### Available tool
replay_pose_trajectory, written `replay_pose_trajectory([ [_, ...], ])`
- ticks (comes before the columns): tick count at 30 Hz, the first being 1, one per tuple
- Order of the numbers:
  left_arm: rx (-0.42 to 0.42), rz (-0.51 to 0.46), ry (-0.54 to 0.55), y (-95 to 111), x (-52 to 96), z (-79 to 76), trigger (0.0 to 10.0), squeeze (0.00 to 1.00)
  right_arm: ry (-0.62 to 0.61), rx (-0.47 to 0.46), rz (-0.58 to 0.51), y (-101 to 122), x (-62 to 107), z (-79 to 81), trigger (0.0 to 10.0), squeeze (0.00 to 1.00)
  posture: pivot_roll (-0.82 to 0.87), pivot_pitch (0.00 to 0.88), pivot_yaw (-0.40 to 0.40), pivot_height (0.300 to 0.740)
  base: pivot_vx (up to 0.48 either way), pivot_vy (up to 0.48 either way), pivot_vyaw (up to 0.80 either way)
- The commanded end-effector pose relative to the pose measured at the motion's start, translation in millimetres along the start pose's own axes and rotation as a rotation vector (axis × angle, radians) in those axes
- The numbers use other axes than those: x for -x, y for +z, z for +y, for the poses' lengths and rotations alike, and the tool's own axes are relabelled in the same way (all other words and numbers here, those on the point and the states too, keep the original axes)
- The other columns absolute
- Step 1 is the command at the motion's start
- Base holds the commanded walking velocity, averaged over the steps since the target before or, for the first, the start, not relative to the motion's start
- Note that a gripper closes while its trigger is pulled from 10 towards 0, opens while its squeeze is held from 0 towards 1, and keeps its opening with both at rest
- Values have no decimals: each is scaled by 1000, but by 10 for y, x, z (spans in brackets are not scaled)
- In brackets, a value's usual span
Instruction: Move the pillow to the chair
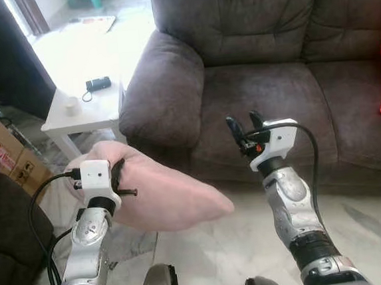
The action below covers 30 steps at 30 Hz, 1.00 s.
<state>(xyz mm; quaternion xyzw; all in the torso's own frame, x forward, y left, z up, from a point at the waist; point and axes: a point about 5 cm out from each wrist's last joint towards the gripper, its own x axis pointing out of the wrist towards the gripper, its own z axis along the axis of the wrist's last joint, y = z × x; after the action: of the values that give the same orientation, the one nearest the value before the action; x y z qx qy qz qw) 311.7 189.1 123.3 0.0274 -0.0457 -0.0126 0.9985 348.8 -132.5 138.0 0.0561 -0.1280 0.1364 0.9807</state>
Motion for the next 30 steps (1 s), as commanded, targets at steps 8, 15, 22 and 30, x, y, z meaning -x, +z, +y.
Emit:
replay_pose_trajectory([
  [8, -26, -130, 11, 244, -98, 56, 10000, 0, 1, 6, -27, 60, -80, -12, 10000, 0, 110, 0, 23, 649, 0, 0, 0],
  [15, -31, -134, 8, 242, -103, 64, 10000, 0, 4, -1, -32, 50, -95, 7, 10000, 0, 112, 0, 25, 649, 0, 0, 0],
  [22, -31, -138, 4, 251, -105, 59, 10000, 0, 2, -1, -34, 42, -91, 6, 10000, 0, 112, 0, 26, 670, 0, 0, 0],
  [30, -27, -136, 3, 244, -98, 49, 10000, 0, -1, 1, -35, 32, -83, 1, 10000, 0, 117, 0, 24, 724, 0, 0, 0],
])
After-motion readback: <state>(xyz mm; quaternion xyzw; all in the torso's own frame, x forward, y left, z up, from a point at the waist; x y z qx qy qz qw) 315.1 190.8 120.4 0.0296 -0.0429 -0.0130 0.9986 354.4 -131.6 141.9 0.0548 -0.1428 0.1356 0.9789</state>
